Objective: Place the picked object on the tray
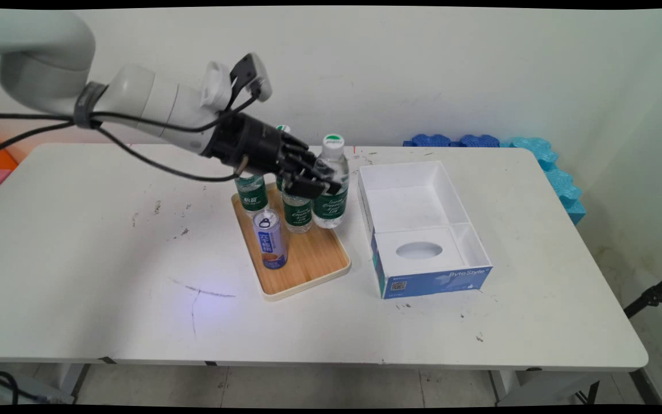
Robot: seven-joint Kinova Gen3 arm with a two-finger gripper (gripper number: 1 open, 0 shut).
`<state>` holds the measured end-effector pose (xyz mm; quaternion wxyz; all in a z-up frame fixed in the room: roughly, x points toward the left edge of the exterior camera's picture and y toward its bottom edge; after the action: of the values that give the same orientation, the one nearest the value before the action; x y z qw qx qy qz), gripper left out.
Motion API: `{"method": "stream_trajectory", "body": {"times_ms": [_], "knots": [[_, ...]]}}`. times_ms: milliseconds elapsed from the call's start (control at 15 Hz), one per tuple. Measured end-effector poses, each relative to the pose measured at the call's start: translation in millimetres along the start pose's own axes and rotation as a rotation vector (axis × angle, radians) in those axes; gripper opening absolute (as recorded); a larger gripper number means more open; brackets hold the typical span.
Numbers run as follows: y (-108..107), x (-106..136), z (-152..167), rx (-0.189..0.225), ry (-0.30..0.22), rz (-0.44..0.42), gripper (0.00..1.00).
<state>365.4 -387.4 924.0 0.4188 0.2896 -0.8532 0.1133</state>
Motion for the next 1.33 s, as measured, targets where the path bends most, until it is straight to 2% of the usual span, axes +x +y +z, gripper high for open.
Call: {"method": "stream_trajectory", "body": {"times_ms": [733,1333], "knots": [[2.6,-53.7,26.3,-0.001,-0.022,0.027,0.0],[5.4,-71.8,41.5,0.009,-0.029,0.006,0.0]]}}
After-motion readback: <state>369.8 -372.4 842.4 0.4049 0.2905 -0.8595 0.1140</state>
